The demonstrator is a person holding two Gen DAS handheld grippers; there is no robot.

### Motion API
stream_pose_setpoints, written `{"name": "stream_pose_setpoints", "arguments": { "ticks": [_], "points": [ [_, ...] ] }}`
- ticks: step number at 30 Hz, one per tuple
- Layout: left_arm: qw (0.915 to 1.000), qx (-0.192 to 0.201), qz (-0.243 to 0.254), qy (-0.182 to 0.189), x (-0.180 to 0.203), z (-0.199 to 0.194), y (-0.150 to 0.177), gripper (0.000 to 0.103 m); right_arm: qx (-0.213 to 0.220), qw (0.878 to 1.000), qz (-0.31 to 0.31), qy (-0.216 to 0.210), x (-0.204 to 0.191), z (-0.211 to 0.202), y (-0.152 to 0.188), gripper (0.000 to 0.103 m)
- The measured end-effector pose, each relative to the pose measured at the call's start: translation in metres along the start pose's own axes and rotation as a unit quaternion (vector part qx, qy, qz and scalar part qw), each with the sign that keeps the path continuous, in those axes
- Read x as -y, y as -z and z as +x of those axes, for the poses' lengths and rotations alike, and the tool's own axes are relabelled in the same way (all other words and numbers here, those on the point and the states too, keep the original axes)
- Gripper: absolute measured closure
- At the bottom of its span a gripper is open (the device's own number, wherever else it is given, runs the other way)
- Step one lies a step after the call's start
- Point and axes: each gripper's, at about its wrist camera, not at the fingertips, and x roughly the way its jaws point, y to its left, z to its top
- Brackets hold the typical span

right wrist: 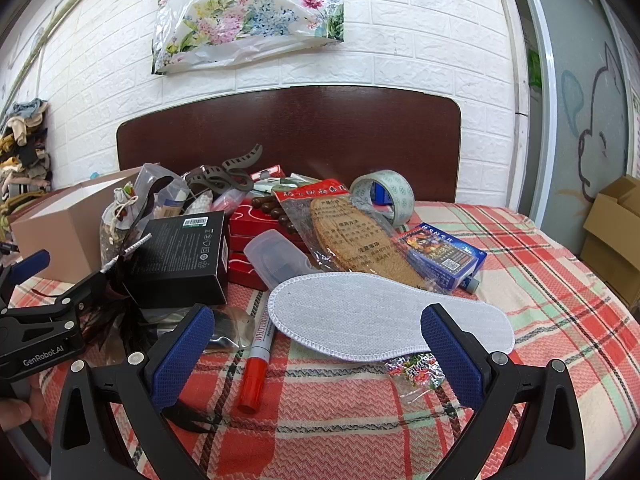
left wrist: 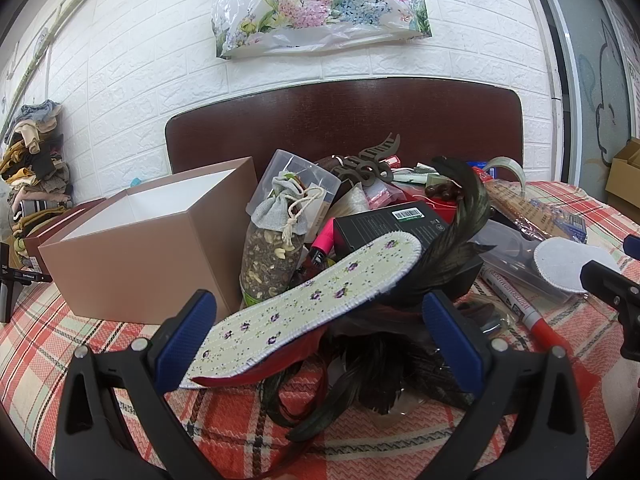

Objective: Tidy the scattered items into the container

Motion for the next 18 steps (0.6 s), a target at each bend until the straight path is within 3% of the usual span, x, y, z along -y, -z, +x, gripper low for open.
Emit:
{"name": "stream_pose_setpoints", "arguments": {
  "ticks": [18],
  "points": [
    [1.0000,-0.002,0.001,0.004,-0.0002,0.0001,-0.0003,0.000,-0.002,1.000,0.003,-0.002,0.0023,0.0000,0.0004,0.000]
  ]
}}
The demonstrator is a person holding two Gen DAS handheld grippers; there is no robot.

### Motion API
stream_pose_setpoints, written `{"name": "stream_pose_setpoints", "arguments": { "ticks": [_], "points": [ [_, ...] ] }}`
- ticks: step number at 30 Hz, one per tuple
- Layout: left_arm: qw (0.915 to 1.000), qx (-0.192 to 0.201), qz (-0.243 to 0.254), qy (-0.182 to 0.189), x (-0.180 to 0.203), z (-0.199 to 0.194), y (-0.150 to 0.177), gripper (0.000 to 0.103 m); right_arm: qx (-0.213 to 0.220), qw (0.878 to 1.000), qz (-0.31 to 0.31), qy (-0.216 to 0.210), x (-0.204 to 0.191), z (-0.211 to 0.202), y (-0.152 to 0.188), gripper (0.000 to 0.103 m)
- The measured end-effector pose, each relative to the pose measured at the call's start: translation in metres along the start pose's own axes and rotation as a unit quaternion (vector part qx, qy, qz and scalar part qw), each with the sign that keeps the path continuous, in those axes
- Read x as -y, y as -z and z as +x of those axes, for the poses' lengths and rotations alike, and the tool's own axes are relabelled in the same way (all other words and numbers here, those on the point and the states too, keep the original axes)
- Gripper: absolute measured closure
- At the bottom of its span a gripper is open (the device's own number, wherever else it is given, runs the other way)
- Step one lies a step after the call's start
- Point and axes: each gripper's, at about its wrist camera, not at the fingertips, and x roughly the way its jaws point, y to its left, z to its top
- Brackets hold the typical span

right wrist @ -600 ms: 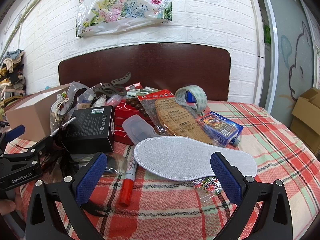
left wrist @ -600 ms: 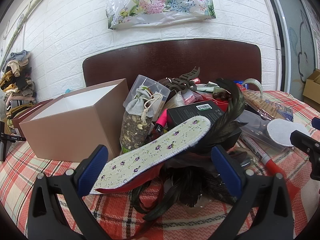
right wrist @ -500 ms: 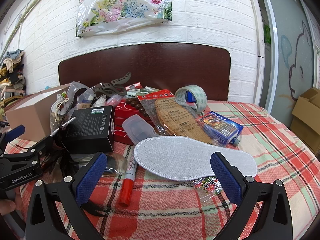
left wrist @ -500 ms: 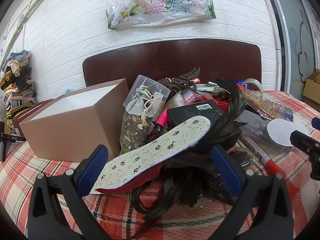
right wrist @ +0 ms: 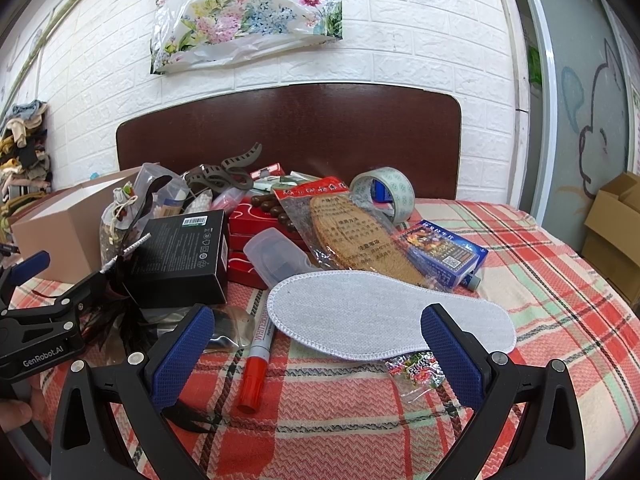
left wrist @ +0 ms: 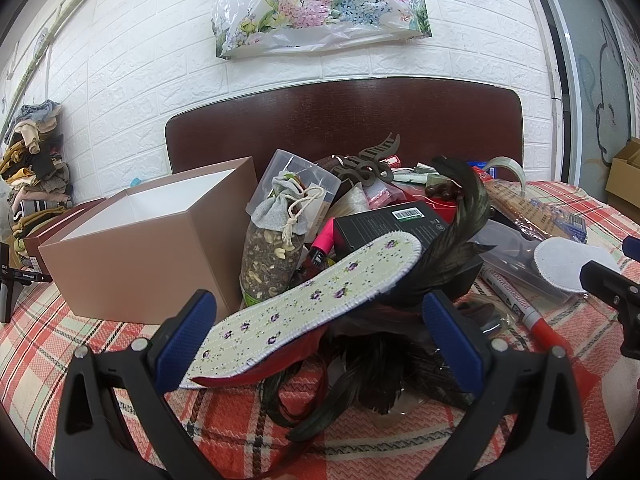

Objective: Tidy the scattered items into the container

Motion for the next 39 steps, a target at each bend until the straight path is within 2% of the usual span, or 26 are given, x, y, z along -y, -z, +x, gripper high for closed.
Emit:
{"name": "stream_pose_setpoints", "arguments": {
  "ticks": [7,9,12,14,17,19,21,23,24,25,26,29,32,39],
  "points": [
    [1.0000,-0.004,-0.006,0.005,-0.002,0.001,0.002,0.000,-0.010,1.000,0.010,-0.005,0.003,0.008,0.002,0.000],
    [0.9992,-0.019,-0.009,0.035,-0.004,0.006,0.002,0.000,-0.012,1.000,0.018,-0.008,0.008,0.007,0.001,0.000],
    [0.9951,-0.067,-0.012,0.072,-0.008,0.021,0.001,0.000,-0.009,1.000,0.027,-0.012,0.010,0.005,0.002,0.000],
    [0.9939,-0.080,0.010,0.076,-0.007,0.026,0.001,0.000,-0.006,0.999,0.037,-0.017,0.013,0.004,0.002,0.000],
    [0.9929,-0.074,0.083,0.042,-0.001,0.028,-0.001,0.000,-0.007,0.998,0.051,-0.025,0.019,0.005,0.002,0.000],
    [0.9877,-0.074,0.133,0.034,0.003,0.031,-0.001,0.001,-0.008,0.998,0.061,-0.030,0.022,0.005,0.002,0.000],
    [0.9802,-0.089,0.173,0.038,0.006,0.039,-0.001,0.012,-0.010,0.997,0.073,-0.034,0.028,0.006,0.002,0.000],
    [0.9729,-0.118,0.193,0.048,0.006,0.048,-0.002,0.042,-0.012,0.995,0.086,-0.038,0.032,0.006,0.003,0.000],
    [0.9706,-0.132,0.193,0.058,0.005,0.053,-0.003,0.052,-0.013,0.995,0.091,-0.040,0.034,0.007,0.003,0.000],
    [0.9690,-0.148,0.185,0.071,0.002,0.057,-0.005,0.071,-0.012,0.995,0.094,-0.042,0.035,0.006,0.003,0.000],
    [0.9682,-0.160,0.177,0.077,-0.001,0.061,-0.007,0.080,-0.012,0.994,0.096,-0.043,0.036,0.007,0.003,0.000],
    [0.9700,-0.167,0.151,0.091,-0.010,0.059,-0.016,0.089,-0.011,0.994,0.101,-0.047,0.039,0.007,0.003,0.000],
    [0.9706,-0.175,0.126,0.107,-0.019,0.053,-0.025,0.090,-0.013,0.993,0.110,-0.052,0.042,0.008,0.004,0.000],
    [0.9771,-0.167,0.070,0.111,-0.043,0.036,-0.041,0.091,-0.011,0.988,0.146,-0.054,0.056,0.005,0.006,0.000]
  ]
}}
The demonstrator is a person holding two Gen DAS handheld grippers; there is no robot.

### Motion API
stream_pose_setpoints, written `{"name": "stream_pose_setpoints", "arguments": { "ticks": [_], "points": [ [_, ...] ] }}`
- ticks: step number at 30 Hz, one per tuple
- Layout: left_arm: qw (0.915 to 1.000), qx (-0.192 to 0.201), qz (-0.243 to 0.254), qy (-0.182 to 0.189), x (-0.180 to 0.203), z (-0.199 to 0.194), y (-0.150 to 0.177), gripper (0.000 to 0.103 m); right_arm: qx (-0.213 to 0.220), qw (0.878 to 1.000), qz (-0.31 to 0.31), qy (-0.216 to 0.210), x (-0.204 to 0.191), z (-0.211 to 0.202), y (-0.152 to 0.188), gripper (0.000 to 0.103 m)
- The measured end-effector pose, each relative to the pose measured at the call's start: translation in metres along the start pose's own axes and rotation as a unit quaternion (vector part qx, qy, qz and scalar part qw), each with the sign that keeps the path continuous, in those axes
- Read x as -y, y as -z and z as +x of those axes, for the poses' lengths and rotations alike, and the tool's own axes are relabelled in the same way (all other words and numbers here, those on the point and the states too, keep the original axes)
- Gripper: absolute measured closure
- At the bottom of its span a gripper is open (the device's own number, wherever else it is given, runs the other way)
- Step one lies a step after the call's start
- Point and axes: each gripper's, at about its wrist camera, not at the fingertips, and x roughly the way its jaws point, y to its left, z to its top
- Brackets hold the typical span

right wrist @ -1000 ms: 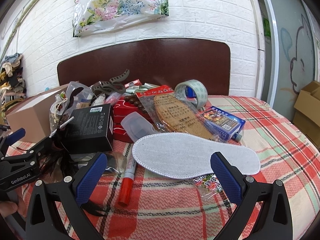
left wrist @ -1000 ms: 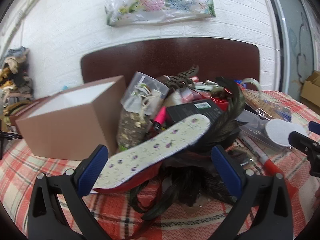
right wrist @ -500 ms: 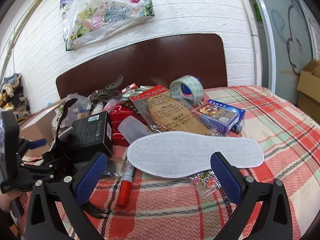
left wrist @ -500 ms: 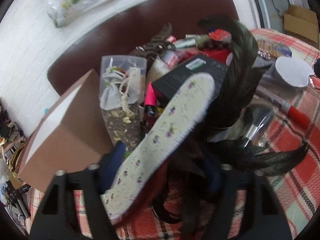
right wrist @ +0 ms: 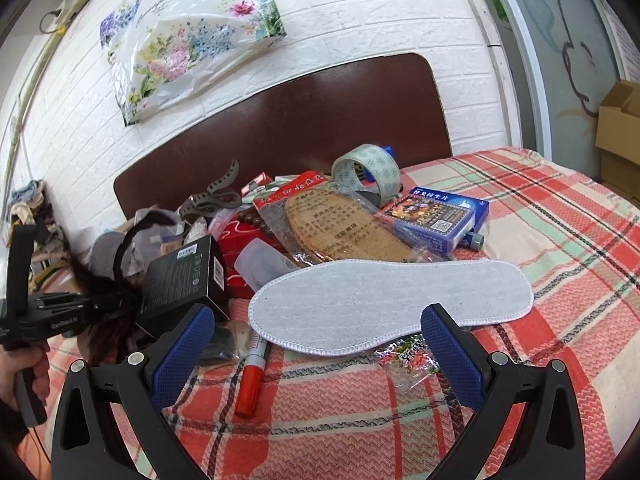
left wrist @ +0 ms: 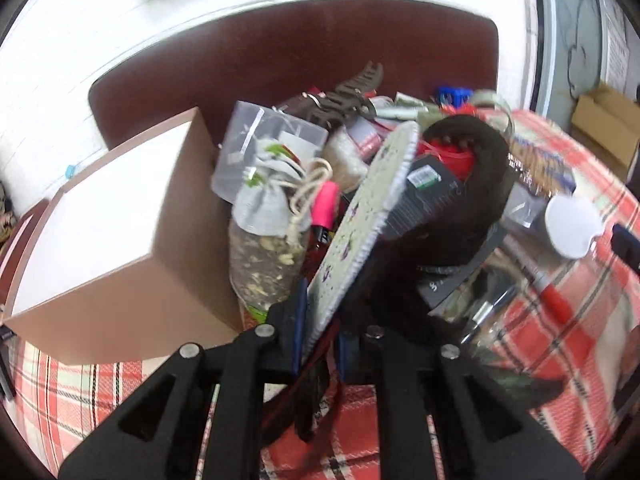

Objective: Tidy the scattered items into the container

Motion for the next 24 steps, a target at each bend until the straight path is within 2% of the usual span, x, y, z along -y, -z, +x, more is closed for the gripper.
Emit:
{"name": "stream_pose_setpoints", "arguments": {
  "ticks": [2,4,6,8,10,13,14,15,18,20,22,23,24],
  "points": [
    [1.0000,0.007,-0.005,0.002,0.001,-0.002,-0.008,0.091,-0.007,1.000,0.002,0.009,0.001,-0.001,-0.002,0.000],
    [0.9998,0.017,-0.006,0.001,0.000,-0.010,-0.008,0.091,-0.031,0.999,-0.022,0.008,-0.002,0.003,-0.006,0.000],
    [0.9997,0.023,-0.006,0.003,0.000,-0.014,-0.007,0.091,-0.065,0.994,-0.083,-0.001,-0.014,0.008,-0.008,0.000],
    [0.9996,0.021,-0.013,0.011,-0.004,-0.013,-0.007,0.091,-0.080,0.984,-0.160,0.019,-0.031,0.011,-0.005,0.000],
    [0.9994,0.022,-0.022,0.018,-0.009,-0.012,-0.007,0.091,-0.080,0.963,-0.249,0.062,-0.048,0.014,0.002,0.000],
    [0.9985,0.024,-0.040,0.029,-0.016,-0.014,-0.005,0.090,-0.067,0.912,-0.382,0.135,-0.069,0.025,0.017,0.000],
    [0.9984,0.023,-0.041,0.030,-0.018,-0.013,-0.005,0.090,-0.068,0.895,-0.416,0.147,-0.072,0.032,0.022,0.000],
    [0.9984,0.022,-0.041,0.032,-0.018,-0.013,-0.004,0.090,-0.080,0.883,-0.437,0.150,-0.073,0.038,0.025,0.000],
    [0.9982,0.021,-0.039,0.039,-0.021,-0.012,-0.002,0.090,-0.108,0.862,-0.470,0.157,-0.072,0.058,0.034,0.000],
    [0.9980,0.020,-0.039,0.045,-0.022,-0.012,-0.002,0.090,-0.099,0.856,-0.482,0.158,-0.072,0.062,0.032,0.000],
    [0.9978,0.020,-0.035,0.052,-0.023,-0.010,-0.002,0.090,-0.090,0.844,-0.496,0.182,-0.071,0.068,0.029,0.012],
    [0.9978,0.020,-0.031,0.055,-0.023,-0.010,-0.002,0.090,-0.100,0.844,-0.495,0.181,-0.068,0.073,0.028,0.026],
    [0.9977,0.020,-0.029,0.059,-0.025,-0.009,-0.003,0.091,-0.117,0.847,-0.487,0.178,-0.064,0.078,0.026,0.048]
  ]
}}
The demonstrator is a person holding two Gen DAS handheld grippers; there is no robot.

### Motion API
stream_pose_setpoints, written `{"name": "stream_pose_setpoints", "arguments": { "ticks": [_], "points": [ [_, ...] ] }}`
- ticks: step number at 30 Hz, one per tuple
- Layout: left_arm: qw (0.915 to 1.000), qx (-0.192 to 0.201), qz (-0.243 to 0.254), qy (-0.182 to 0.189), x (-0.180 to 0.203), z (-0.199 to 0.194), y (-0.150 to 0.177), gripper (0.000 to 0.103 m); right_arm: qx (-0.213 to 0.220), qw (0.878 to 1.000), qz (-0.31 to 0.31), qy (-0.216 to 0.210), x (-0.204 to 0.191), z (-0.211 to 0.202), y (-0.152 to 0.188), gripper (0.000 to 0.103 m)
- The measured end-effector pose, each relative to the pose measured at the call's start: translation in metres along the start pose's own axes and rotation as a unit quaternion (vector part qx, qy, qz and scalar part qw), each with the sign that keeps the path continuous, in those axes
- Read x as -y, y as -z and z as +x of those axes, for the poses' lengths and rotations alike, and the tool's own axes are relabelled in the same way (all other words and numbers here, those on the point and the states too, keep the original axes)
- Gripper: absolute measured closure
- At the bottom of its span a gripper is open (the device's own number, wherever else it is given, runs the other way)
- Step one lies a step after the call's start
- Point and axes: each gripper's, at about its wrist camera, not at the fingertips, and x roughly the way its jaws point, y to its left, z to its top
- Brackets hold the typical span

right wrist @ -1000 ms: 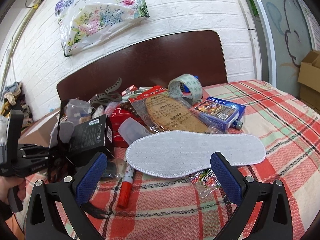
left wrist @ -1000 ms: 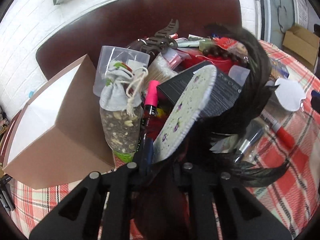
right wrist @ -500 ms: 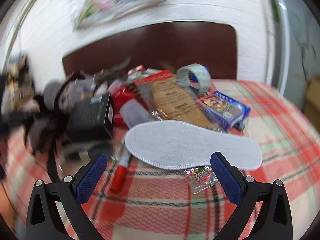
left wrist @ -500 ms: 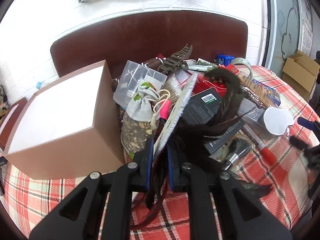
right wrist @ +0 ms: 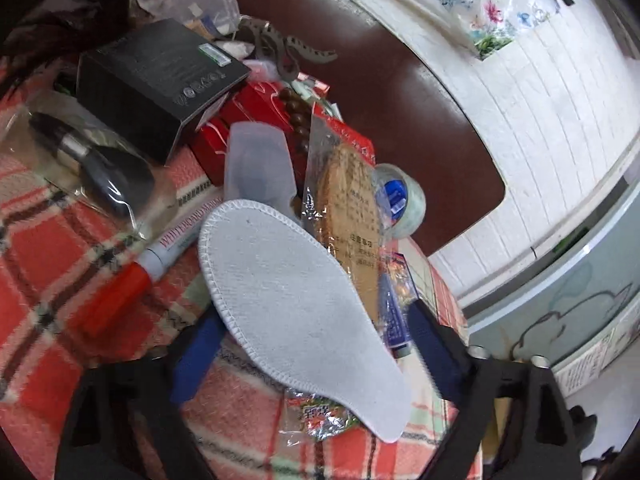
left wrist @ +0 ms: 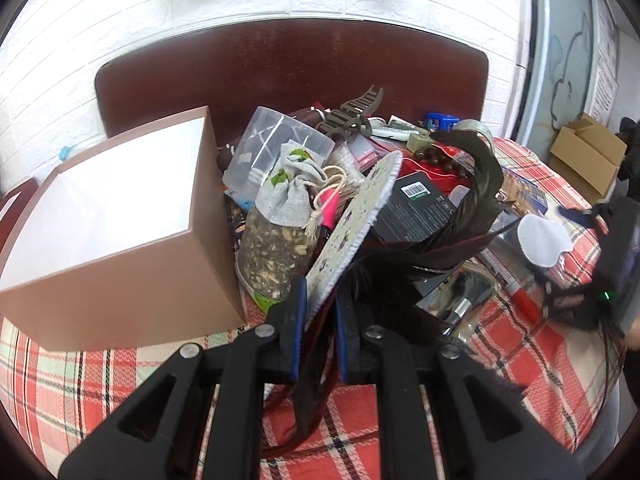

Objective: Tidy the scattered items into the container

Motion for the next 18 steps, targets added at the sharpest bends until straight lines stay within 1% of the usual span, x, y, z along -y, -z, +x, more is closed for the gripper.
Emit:
{"name": "stream_pose_setpoints", "arguments": {
  "ticks": [1,2,4,6,8,10,13,16,18],
  "points": [
    [1.0000,-0.001,-0.001,0.006,-0.002,-0.001,-0.001,0.091,-0.015,1.000,0.007,-0.006,0.003,0.006,0.002,0.058],
    [0.9999,-0.001,-0.001,0.012,-0.004,-0.002,-0.002,0.091,-0.019,1.000,0.009,-0.002,0.004,0.006,0.002,0.062],
    [0.9999,0.006,0.003,0.012,-0.007,-0.009,-0.006,0.093,-0.011,0.999,0.036,-0.008,0.014,-0.001,0.004,0.070],
    [0.9997,0.016,0.002,0.016,-0.009,-0.017,-0.011,0.093,-0.001,0.998,0.066,-0.009,0.026,-0.010,0.005,0.086],
    [0.9994,0.026,-0.001,0.021,-0.010,-0.027,-0.017,0.093,0.006,0.996,0.091,-0.022,0.035,-0.017,0.005,0.089],
    [0.9990,0.036,0.000,0.026,-0.010,-0.037,-0.024,0.093,0.012,0.993,0.111,-0.035,0.042,-0.024,0.005,0.090],
    [0.9985,0.047,0.014,0.026,-0.004,-0.049,-0.032,0.093,0.036,0.987,0.148,-0.050,0.053,-0.044,0.003,0.091],
    [0.9983,0.045,0.028,0.026,0.002,-0.053,-0.035,0.093,0.060,0.980,0.177,-0.065,0.064,-0.061,-0.002,0.094],
    [0.9985,0.034,0.030,0.029,0.006,-0.050,-0.032,0.093,0.077,0.972,0.202,-0.088,0.072,-0.074,-0.005,0.094]
  ]
}}
